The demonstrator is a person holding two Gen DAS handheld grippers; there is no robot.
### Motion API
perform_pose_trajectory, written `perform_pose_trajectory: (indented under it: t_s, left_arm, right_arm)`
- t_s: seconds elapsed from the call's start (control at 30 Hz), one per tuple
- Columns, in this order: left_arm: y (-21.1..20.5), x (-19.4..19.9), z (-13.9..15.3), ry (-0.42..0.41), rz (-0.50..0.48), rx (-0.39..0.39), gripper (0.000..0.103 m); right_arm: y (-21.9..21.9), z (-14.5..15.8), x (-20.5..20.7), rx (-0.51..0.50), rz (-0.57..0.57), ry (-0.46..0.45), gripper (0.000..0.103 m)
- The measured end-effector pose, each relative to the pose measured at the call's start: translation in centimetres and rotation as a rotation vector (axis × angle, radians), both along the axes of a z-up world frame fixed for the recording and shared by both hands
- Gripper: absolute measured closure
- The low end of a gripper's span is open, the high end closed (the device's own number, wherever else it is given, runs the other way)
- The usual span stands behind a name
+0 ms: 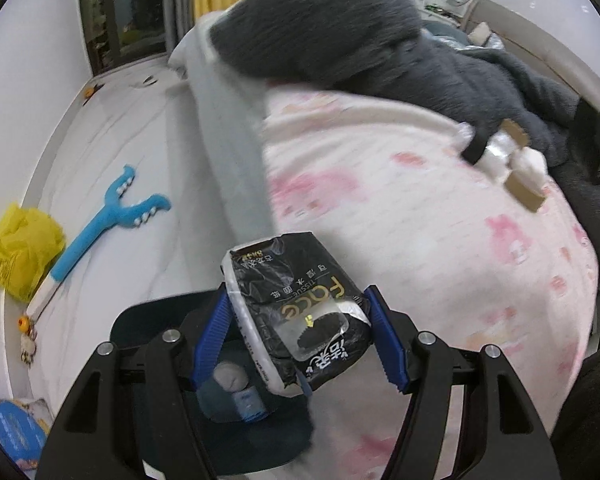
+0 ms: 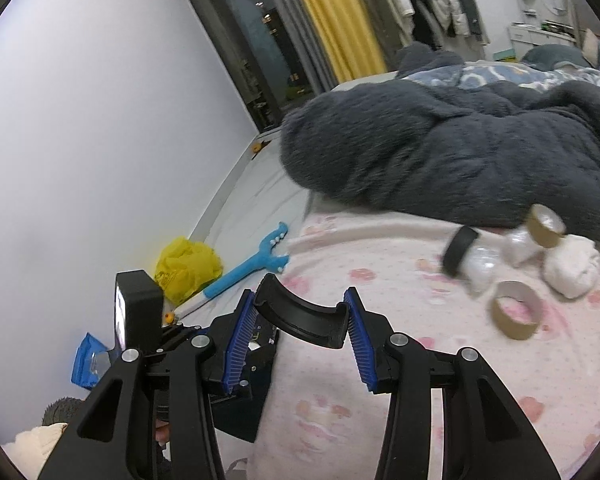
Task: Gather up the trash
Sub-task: 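Drop the face-mask packet into the green bin with the left tool while the right tool drops the black ring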
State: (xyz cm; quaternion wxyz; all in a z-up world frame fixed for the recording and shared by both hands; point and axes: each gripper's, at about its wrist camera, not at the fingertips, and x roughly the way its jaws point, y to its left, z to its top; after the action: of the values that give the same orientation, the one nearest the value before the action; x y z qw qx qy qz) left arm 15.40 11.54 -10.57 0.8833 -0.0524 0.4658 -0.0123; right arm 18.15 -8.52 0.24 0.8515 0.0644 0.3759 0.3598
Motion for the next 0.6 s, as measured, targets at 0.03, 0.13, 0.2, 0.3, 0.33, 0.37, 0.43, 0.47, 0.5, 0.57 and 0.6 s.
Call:
perform_pose_trajectory:
  t_s: [0.03,0.13,0.2,0.3,0.33,0.37,0.43,0.47,0.5,0.57,0.6]
  left_arm:
    - [0.7,-0.2,-0.3,0.007,0.011,-0.001,0.034]
    - [2.4,-0.7,-1.3,0.033,0.048,-0.004,0.034]
    - [3.3,-1.0,-1.8,0.049,0.062,-0.005,0.034]
    - [4.5,-1.5,-3.0,0.082,0.078,0.005,0.034]
    - [4.9,-1.7,-3.3,0.093,0.083,0.008,0.034]
    - [5.2,-1.8,-3.6,0.103,0.087,0.009,0.034]
    - [6.0,-2.0,-4.4,0.126,0.100,0.008,0.034]
    - [6.3,-2.2,-4.7,0.136,0.106,0.005,0.034]
    - [6.7,-2.4,-5.1,0.148,0.112,0.002,0.034]
    - [7.6,-2.6,-5.9,0.179,0.124,-0.009,0.034]
    - [7.8,-2.7,-6.1,0.189,0.129,-0.015,0.034]
  right_arm:
    - [0.5,-0.1,-0.1,0.000,0.008,0.002,0.057]
    - [2.2,-0.6,-0.3,-0.004,0.033,0.018,0.057]
    - [3.5,-0.9,-0.5,-0.013,0.053,0.023,0.057]
    - [5.0,-1.3,-0.9,-0.031,0.081,0.029,0.057]
    - [5.7,-1.5,-1.0,-0.038,0.093,0.032,0.057]
    - [6.2,-1.7,-1.0,-0.042,0.101,0.037,0.057]
    - [7.3,-2.1,-1.2,-0.049,0.118,0.046,0.057]
    - [7.7,-2.3,-1.2,-0.052,0.125,0.049,0.057]
    - [8.2,-2.5,-1.1,-0.055,0.132,0.052,0.057]
    - [9.2,-2.8,-1.1,-0.063,0.148,0.057,0.057]
    - [9.6,-3.0,-1.2,-0.067,0.153,0.059,0.057]
